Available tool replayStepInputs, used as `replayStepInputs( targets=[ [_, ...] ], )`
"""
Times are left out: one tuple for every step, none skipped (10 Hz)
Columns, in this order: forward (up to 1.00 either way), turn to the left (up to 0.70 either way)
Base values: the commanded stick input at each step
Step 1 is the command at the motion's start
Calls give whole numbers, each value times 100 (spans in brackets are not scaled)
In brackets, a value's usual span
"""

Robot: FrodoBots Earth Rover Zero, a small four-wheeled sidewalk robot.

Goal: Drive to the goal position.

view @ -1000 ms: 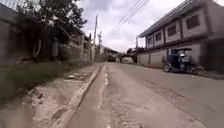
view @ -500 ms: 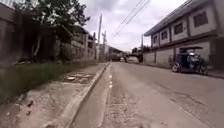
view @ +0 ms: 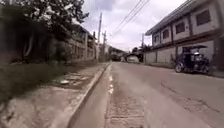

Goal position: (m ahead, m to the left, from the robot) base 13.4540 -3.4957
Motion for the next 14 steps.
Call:
replayStepInputs(
  targets=[
    [70,0],
    [70,0],
    [70,0],
    [70,0],
    [70,0],
    [70,0],
    [70,-1],
    [70,-2],
    [70,-2],
    [70,-2],
    [70,-28],
    [70,-33],
    [70,-30],
    [70,-22]
  ],
)
